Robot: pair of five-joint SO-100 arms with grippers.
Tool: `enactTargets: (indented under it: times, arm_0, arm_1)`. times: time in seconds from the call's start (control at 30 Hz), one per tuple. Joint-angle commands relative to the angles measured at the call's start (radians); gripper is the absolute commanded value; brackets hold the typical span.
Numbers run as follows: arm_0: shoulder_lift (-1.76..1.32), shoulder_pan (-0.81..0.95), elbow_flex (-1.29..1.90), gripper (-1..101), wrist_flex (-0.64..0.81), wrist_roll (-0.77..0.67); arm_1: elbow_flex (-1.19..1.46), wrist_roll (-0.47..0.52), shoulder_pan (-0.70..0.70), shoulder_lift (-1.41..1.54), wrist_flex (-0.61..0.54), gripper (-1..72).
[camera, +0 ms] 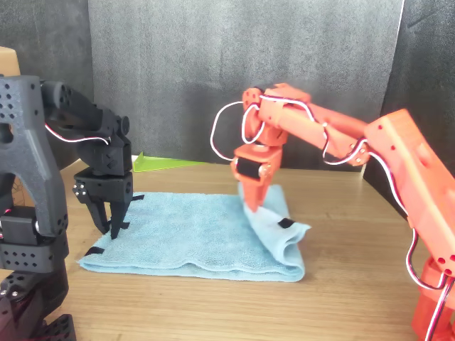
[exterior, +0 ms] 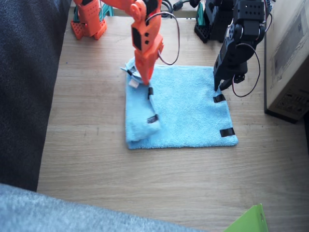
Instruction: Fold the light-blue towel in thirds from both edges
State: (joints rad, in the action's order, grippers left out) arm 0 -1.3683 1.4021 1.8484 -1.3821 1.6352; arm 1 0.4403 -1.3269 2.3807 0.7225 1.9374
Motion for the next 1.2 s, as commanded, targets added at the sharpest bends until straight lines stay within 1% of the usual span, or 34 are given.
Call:
enactTargets:
  times: [0.0,0.07,0.1,0.13,0.17,0.2,0.33,0.4,0.5,0.8,0.9,1.0,1.17]
  arm_0:
    - [-0.041,0.008,0.003,0,-0.009,0.006]
    - [-0.043,0.008,0.005,0,-0.009,0.006]
    - [-0.044,0.008,0.006,0,-0.009,0.006]
    - [-0.046,0.008,0.008,0,-0.009,0.005]
    - [-0.048,0.008,0.009,0,-0.008,0.005]
    - [-0.048,0.008,0.009,0,-0.008,0.005]
    - [-0.049,0.008,0.011,0,-0.008,0.003]
    - [-0.049,0.008,0.011,0,-0.008,0.003]
    - [-0.051,0.005,0.012,0,-0.008,0.003]
    - [-0.11,-0.012,0.009,0,-0.015,0.021]
    - [-0.176,-0.026,-0.017,0,-0.063,0.04]
    - [-0.247,-0.048,-0.057,0,-0.124,0.061]
    - [-0.293,-0.097,-0.13,0,-0.202,0.091]
  arm_1:
    - [-0.057,0.003,0.034,0.009,0.008,-0.1]
    - [-0.077,0.012,0.046,0.0,0.008,-0.1]
    - [-0.081,0.02,0.052,-0.003,0.008,2.2]
    - [-0.084,0.029,0.06,-0.005,0.008,6.8]
    - [-0.086,0.041,0.067,-0.005,0.008,13.7]
    - [-0.086,0.054,0.075,-0.002,0.008,18.7]
    - [-0.12,0.067,0.092,0.018,0.008,23.1]
    - [-0.121,0.069,0.084,0.048,0.008,23.2]
    - [-0.098,0.055,0.026,0.109,0.008,22.8]
    - [0.201,0.048,-0.29,0.285,0.005,18.0]
    - [0.224,0.032,-0.37,0.298,0.0,18.5]
    - [0.258,0.021,-0.419,0.301,-0.017,18.7]
    - [0.413,-0.006,-0.462,0.342,-0.115,19.0]
